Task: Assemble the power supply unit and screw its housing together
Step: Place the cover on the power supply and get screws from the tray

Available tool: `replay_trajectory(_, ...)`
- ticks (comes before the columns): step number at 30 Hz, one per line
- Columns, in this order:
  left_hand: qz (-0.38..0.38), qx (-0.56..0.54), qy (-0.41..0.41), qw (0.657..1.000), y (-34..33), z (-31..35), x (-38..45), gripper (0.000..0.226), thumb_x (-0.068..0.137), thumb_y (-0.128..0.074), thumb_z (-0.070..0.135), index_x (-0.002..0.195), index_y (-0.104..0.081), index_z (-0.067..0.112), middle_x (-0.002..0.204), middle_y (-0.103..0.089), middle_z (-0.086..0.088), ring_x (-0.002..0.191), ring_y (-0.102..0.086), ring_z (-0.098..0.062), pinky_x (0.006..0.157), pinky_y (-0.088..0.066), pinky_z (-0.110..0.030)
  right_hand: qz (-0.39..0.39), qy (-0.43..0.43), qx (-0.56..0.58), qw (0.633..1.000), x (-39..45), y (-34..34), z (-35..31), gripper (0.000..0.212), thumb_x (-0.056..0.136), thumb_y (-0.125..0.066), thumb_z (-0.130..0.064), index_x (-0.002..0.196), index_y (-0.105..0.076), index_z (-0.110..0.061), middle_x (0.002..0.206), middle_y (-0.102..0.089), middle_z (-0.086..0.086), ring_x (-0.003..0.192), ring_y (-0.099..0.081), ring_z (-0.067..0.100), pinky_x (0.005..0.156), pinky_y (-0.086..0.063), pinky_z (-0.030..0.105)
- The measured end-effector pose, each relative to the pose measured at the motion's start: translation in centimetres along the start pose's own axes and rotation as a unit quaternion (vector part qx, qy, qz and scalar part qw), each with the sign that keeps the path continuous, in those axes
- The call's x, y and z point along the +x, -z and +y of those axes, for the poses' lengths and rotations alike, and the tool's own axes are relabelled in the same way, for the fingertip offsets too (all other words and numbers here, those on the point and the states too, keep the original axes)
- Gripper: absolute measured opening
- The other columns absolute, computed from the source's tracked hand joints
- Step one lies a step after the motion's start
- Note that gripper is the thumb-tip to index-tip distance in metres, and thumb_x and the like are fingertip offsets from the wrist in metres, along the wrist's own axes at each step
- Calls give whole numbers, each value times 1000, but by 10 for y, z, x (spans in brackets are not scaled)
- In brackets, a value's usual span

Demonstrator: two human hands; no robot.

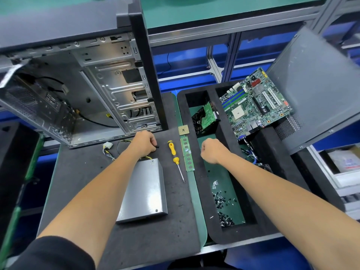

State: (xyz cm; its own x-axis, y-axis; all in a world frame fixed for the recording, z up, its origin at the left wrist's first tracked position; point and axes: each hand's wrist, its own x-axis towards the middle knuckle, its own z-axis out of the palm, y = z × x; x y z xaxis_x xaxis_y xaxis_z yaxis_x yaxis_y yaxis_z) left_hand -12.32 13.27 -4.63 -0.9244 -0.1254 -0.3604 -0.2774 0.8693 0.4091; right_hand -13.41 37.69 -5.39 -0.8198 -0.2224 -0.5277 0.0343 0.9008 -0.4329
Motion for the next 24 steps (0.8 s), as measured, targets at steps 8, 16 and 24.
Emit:
replay_trajectory(8, 51, 7, -5, 999, 2, -4, 7, 14, 87, -60, 0, 85, -70, 10, 89, -63, -3, 84, -58, -22, 77, -45, -27, 9, -10, -4, 1000, -2, 3, 6, 19, 87, -46, -1, 69, -44, -8, 62, -42, 8, 62, -35, 23, 58, -33, 30)
replay_trajectory(16, -32, 96, -71, 992, -2, 13, 12, 13, 75, -76, 6, 80, -68, 15, 81, -62, 1, 83, -59, -19, 78, -52, -33, 17, -31, 13, 999, -1, 6, 12, 21, 90, -48, -5, 91, -64, 8, 85, -67, 23, 66, -43, 22, 64, -50, 37)
replay_trajectory(24, 30, 93, -102, 990, -1, 26, 14, 21, 88, -53, 2, 95, -72, 8, 105, -67, -8, 99, -60, -26, 86, -47, -30, 31, -33, 5, 999, -5, 10, 26, 29, 87, -46, -2, 106, -64, 10, 106, -68, 23, 67, -49, 25, 70, -54, 41)
